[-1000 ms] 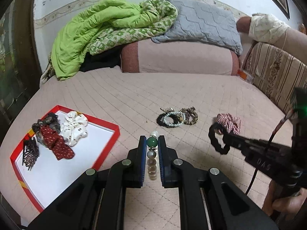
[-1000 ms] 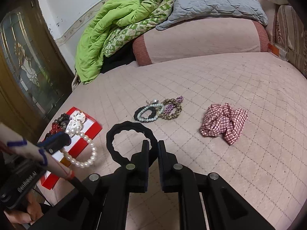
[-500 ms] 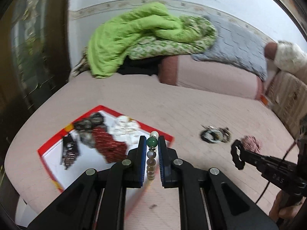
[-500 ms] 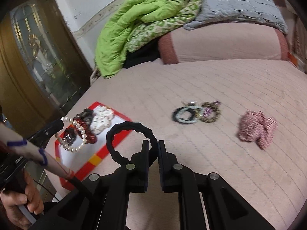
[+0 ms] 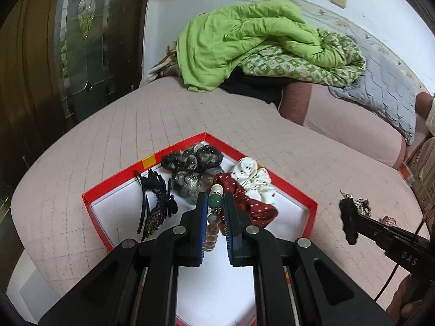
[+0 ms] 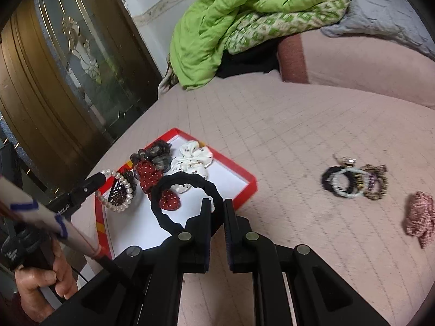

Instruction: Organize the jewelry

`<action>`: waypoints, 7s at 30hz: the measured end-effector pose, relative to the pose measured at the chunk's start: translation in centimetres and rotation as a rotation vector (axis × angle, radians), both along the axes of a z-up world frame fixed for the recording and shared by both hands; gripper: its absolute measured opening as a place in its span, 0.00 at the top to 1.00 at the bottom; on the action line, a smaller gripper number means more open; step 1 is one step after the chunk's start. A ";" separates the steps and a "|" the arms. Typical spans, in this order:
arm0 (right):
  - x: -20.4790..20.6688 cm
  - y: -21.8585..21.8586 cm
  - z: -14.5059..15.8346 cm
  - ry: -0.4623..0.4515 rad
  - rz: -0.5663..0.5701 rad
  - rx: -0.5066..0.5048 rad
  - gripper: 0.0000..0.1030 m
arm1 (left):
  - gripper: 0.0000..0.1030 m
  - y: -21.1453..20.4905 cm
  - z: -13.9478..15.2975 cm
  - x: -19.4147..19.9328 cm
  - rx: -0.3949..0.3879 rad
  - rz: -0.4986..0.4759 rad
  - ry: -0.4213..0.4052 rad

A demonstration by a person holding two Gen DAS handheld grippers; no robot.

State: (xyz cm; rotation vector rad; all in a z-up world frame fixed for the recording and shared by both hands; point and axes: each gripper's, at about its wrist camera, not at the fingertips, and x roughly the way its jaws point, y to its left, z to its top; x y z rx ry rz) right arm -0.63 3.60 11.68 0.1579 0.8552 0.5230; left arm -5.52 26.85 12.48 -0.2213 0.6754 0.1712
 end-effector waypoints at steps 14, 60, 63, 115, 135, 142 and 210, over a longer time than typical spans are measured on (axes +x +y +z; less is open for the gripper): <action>4.6 5.4 -3.5 0.046 -0.001 -0.101 0.90 | 0.89 0.4 -3.5 2.8 0.015 0.017 0.055; 6.6 -9.1 -0.2 0.013 -0.107 0.102 0.61 | 0.76 -9.5 -0.7 2.6 0.128 -0.084 0.040; 7.3 -12.8 -0.6 0.054 -0.178 0.152 0.61 | 0.76 -12.9 -0.1 3.0 0.138 -0.166 0.069; 10.0 -23.2 -3.1 0.153 -0.459 0.270 0.98 | 0.96 -28.0 -9.3 19.4 -0.083 -0.467 0.445; 12.2 -20.8 -8.3 0.321 -0.369 0.156 0.97 | 0.96 -23.7 -4.2 13.3 -0.166 -0.508 0.258; 12.6 -20.3 -8.8 0.322 -0.352 0.121 0.94 | 0.96 -22.3 -4.0 10.4 -0.154 -0.507 0.203; 8.7 -17.3 0.0 -0.138 -0.300 -0.001 0.94 | 0.96 -21.1 -5.7 10.6 -0.025 -0.495 0.120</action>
